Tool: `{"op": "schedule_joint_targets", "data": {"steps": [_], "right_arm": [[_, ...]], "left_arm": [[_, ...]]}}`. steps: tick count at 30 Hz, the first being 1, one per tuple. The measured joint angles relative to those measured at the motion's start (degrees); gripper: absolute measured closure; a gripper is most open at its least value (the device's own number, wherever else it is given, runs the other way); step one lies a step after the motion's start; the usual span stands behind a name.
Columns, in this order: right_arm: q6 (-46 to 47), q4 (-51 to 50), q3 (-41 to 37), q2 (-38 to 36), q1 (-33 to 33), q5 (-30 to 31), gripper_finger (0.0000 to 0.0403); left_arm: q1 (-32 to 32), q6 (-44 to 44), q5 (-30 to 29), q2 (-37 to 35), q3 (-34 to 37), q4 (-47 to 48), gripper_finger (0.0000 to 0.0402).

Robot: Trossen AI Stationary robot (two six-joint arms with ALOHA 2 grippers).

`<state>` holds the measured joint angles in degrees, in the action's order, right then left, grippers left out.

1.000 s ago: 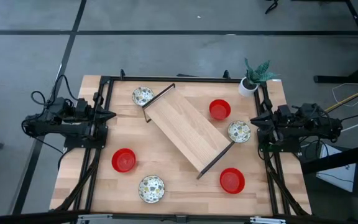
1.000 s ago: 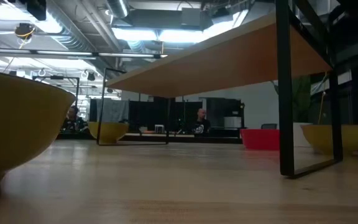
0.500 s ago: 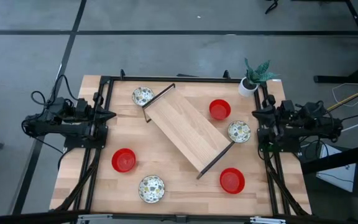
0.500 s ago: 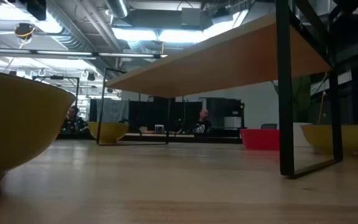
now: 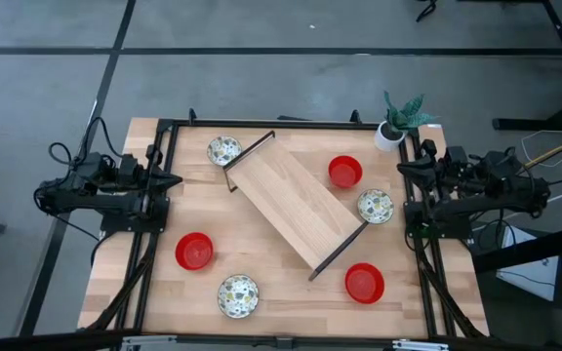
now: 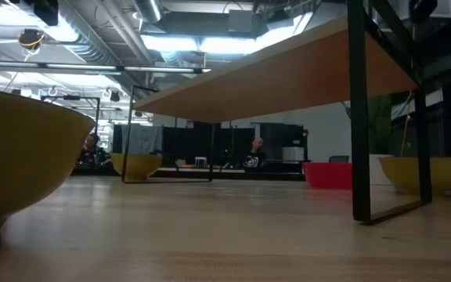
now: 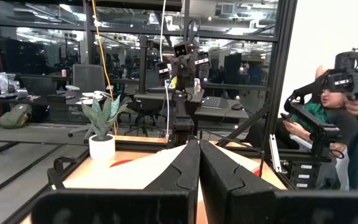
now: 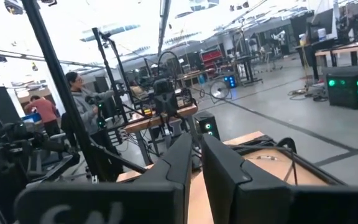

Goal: Pick & Place Mini bowls
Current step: Put the middle white patterned bowl on the shelf

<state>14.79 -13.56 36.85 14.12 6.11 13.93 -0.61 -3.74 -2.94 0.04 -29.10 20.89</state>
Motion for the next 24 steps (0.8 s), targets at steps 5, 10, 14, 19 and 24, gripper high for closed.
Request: {"op": "schedule_joint_targets", "data": {"steps": [5,10,14,19,24], "right_arm": [[-0.24,-0.46,4.47,4.25,0.0,0.03,0.0363],[-4.47,-0.52,9.67,9.24,0.02,1.12,0.0363],[-7.9,-2.36,14.67,13.66,0.0,6.07,0.0363],[-11.87,-4.15,19.82,18.62,0.02,13.21,0.0363],[-14.04,-4.68,23.44,22.32,0.0,17.89,0.0363]], "left_arm": [[-0.01,-0.01,0.0,0.0,0.01,0.0,0.0398],[0.01,-0.01,0.0,0.0,0.0,-0.01,0.0398],[0.01,-0.01,0.0,0.01,0.0,0.01,0.0398],[0.01,-0.01,0.0,-0.01,0.01,-0.01,0.0398],[0.01,0.01,0.0,-0.01,0.02,0.01,0.0398]]}}
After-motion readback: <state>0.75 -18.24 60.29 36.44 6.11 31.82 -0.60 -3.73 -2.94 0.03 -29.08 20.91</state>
